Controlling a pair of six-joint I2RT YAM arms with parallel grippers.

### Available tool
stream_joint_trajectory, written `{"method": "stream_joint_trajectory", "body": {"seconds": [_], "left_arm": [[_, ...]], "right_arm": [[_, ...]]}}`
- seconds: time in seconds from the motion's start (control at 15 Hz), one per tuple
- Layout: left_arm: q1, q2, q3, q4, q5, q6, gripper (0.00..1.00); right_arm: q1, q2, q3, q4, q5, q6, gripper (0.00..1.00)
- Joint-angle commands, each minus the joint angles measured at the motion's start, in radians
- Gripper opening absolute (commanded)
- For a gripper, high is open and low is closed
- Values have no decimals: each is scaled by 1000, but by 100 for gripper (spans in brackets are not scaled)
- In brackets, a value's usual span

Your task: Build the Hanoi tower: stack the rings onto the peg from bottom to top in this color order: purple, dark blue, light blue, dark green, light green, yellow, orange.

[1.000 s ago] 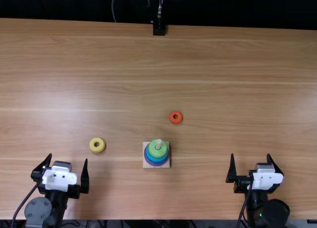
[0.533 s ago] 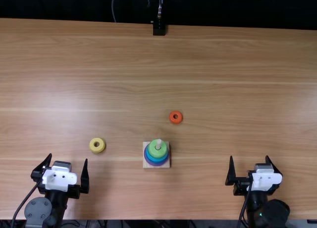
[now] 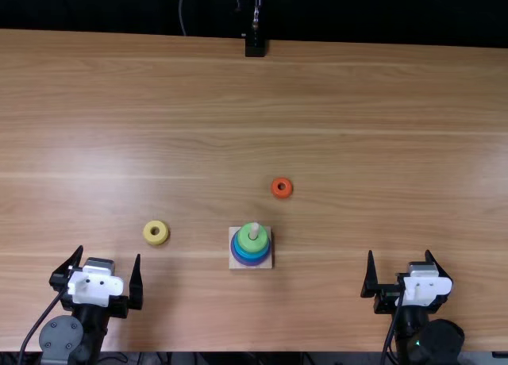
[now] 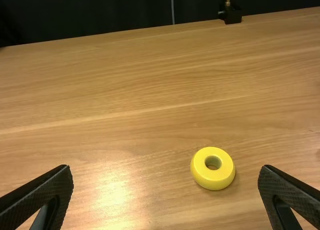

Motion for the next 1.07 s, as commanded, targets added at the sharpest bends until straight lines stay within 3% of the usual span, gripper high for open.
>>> {"method": "stream_joint_trajectory", "body": {"seconds": [0.0,0.67,0.73,1.0], "left_arm": [[3,-12,-106,-84,6,6,100],[-8,-12,-106,-79,4,6,100],[-28,-12,-106,-64,15,6,100],[-63,28,8,109,13,6,100]], "right_arm": [[-7,-13,-76,-68,3,-2,100],[-7,-13,-76,-68,3,-2,100],[-7,-13,-76,-68,3,-2,100],[-7,-13,-76,-68,3,-2,100]]}}
